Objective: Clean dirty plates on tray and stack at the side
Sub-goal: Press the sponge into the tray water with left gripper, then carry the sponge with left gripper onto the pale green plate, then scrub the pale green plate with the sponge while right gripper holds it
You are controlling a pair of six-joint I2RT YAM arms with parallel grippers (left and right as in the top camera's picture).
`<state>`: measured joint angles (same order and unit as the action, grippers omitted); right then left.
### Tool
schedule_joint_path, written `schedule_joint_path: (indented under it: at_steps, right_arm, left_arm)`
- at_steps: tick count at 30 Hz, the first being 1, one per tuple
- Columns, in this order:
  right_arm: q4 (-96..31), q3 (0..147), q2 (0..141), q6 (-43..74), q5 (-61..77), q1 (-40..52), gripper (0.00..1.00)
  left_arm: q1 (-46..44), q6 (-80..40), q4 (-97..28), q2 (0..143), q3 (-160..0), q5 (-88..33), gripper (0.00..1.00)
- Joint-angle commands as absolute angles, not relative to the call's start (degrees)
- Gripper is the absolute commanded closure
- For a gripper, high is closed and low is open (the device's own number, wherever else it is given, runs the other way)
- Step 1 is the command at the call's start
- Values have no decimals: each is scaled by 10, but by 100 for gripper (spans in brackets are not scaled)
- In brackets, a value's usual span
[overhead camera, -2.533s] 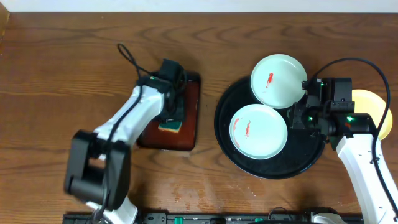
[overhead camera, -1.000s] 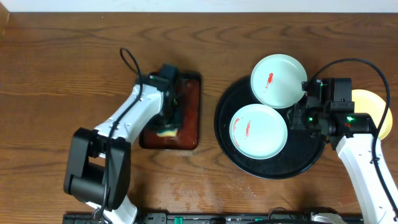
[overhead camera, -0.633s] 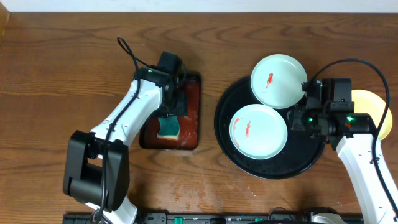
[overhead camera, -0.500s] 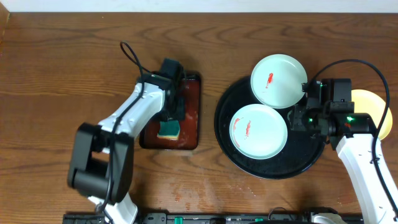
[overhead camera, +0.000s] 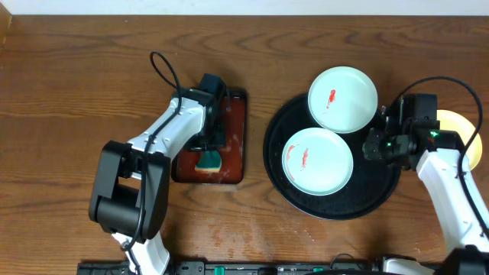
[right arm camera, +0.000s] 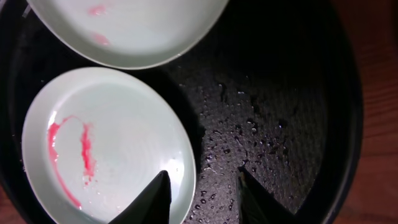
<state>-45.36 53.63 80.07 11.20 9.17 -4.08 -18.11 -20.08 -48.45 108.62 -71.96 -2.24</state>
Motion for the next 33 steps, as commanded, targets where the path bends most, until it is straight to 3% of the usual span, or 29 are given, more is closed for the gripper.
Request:
schedule_joint_path:
  at_steps: [1, 8, 11, 17, 19, 21, 33]
  right_arm:
    - [-447, 541, 827, 59, 135, -44, 71]
    - [-435, 541, 896, 14, 184, -44, 73]
    - [-412, 541, 936, 14, 185, -44, 78]
    - [-396, 541, 998, 16, 199, -44, 80]
    - [-394, 540, 1011, 16, 215, -40, 86]
    - [-394, 540, 1019, 16, 220, -31, 99]
    - [-394, 538, 1019, 83, 135, 25, 99]
  left_arm:
    - [-184, -186, -523, 1046, -775, -25, 92]
    - [-217, -172, -529, 989, -821, -99, 93]
    - [-241, -179, -505, 985, -820, -142, 93]
    - [-315, -183, -451, 999, -816, -150, 92]
    - [-343, -183, -430, 1007, -816, -150, 93]
    - [-368, -189, -410, 1017, -816, -150, 92]
    - [-464, -261, -294, 1116, -816, -172, 92]
